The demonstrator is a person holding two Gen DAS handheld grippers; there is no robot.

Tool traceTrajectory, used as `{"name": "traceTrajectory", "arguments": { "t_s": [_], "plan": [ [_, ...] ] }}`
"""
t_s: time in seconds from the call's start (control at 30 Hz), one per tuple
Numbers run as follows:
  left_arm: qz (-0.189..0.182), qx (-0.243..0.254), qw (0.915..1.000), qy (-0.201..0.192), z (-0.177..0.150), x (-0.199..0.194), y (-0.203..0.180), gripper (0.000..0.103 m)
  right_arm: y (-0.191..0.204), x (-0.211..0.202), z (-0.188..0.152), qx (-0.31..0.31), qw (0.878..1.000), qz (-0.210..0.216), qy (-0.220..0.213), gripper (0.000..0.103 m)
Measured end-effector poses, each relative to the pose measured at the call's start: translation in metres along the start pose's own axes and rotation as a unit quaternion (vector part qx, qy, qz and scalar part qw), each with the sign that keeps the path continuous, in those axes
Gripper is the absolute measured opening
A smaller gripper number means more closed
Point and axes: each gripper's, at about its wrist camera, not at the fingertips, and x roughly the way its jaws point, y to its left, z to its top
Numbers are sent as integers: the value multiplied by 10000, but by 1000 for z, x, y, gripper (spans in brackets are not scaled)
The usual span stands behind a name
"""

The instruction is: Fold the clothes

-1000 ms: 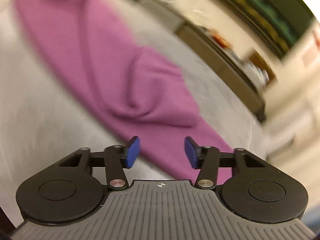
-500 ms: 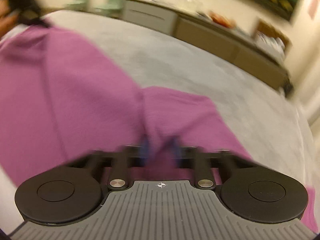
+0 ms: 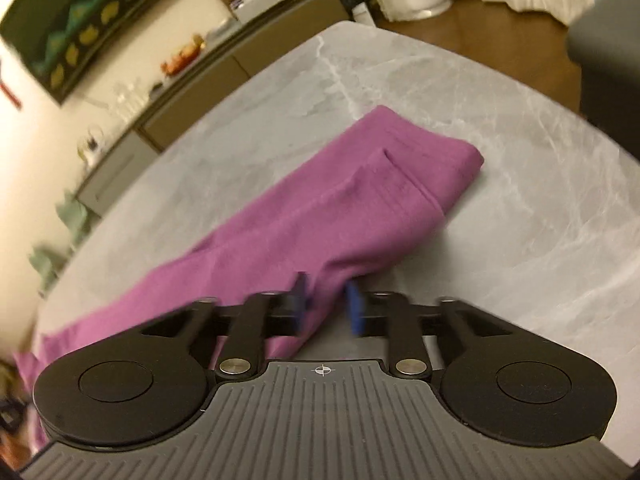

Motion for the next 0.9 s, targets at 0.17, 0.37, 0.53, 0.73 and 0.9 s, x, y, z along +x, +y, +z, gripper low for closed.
{"name": "traceTrajectory", "arguments": {
  "t_s": [0.17, 0.37, 0.53, 0.73, 0.9],
  "plan": [
    [-155, 311, 9994, -93, -1, 4, -10, 13, -5, 11, 4, 457, 9988, -16, -149, 44],
    [78, 554, 9982, -227, -3, 18, -18, 34, 9, 1, 9, 99, 9984, -189, -518, 8],
    [-19, 573, 9963, -639, 10, 7, -21, 3, 22, -3, 12, -300, 9965, -390, -683, 1],
    [-428, 313, 9939, -971, -27, -67, 9, 3, 29, -42, 32, -837, 9770, 361, -1926, 0],
    [154, 450, 9988, -120, -65, -32, 14, 3, -33, 33, 45, -36, 9984, -543, -124, 0]
  ]
}}
